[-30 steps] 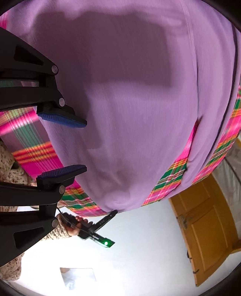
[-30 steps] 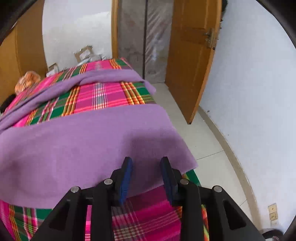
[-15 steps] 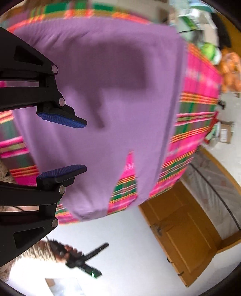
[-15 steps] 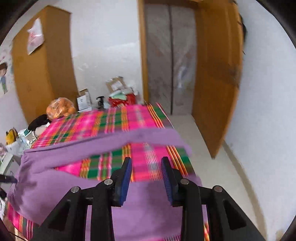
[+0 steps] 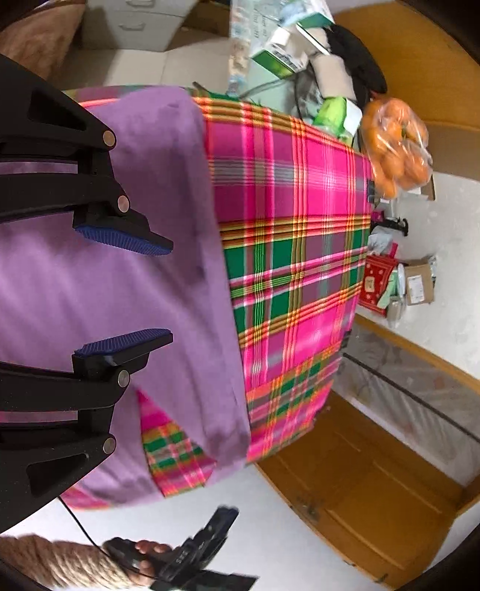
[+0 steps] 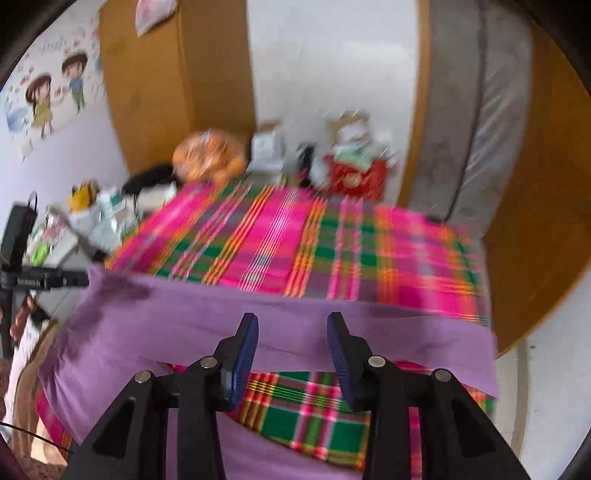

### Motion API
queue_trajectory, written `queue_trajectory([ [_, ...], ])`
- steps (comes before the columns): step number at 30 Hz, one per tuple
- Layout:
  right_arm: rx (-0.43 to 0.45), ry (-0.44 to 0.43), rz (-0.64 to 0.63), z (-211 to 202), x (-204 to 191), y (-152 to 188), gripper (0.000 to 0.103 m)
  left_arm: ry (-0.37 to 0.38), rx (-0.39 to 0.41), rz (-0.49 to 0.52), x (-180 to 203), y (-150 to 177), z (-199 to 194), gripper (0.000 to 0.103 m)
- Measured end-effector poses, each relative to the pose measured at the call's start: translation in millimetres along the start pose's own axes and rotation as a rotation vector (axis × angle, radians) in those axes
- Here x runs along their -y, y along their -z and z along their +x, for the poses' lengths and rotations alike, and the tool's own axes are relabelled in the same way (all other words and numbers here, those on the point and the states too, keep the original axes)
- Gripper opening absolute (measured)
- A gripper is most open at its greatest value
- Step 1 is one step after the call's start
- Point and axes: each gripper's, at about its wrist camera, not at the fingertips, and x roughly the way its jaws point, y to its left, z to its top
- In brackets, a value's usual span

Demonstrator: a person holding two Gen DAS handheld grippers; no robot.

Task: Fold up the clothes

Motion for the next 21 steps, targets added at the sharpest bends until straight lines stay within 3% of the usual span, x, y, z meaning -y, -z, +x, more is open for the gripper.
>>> queue_trajectory([
  [4,-0.103,0.005,-0.081,68,-17,-4,0.039,-0.122,-0.064,0.093,-1,-8,40,0.043],
  [9,-0.151,-0.032,-0.137,128,-29,-12,0.040,-0.261,-0.098,0.167,-7,-15,71,0.043],
  [12,-0.177,-0.056,-0.196,152,-40,-15,0.043,-0.263,-0.119,0.143,-17,-21,83,0.043],
  [21,-0.189,-0.056,-0.343,169,-56,-10,0.045,-0.329,-0.109,0.127,-31,-32,100,0.043],
])
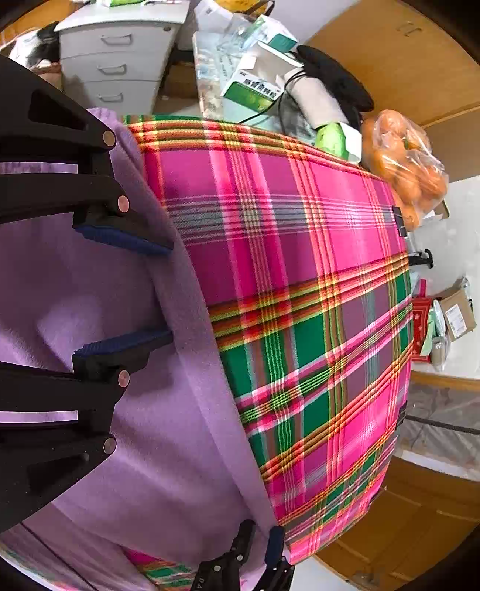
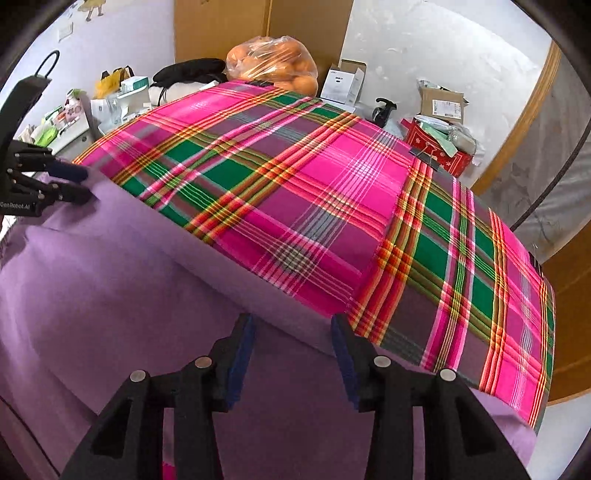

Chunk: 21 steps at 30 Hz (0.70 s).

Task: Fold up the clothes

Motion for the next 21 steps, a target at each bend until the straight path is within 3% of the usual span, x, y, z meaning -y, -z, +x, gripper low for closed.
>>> queue_trajectory([
  [8,-0.009,-0.049,0.081,7,13,-7,0.046,-0.010,0.015,0.028,-2,-10,7,0.044],
  [10,-0.006,-0.064,0.076,7,11,-9,0.036,-0.015,0.026,0.038,0,-9,5,0.044],
  [11,-0.004,-0.070,0.073,6,11,-9,0.027,-0.020,0.032,0.042,1,-8,5,0.044],
  [12,-0.003,-0.076,0.070,6,10,-10,0.012,-0.033,0.045,0.065,5,-7,4,0.044],
  [13,0.000,-0.063,0.068,6,9,-12,0.006,-0.047,0.058,0.089,8,-7,3,0.044],
  [16,0.020,-0.037,0.082,3,11,-17,0.004,-0.089,0.096,0.160,18,-4,2,0.044],
  [18,0.041,-0.040,0.116,1,16,-20,0.004,-0.084,0.094,0.164,20,-7,2,0.032],
  [20,0.072,-0.033,0.133,-4,20,-23,0.004,-0.078,0.091,0.166,22,-10,3,0.011],
  [21,0.087,-0.028,0.140,-6,21,-25,0.004,-0.075,0.089,0.168,23,-12,4,0.008],
])
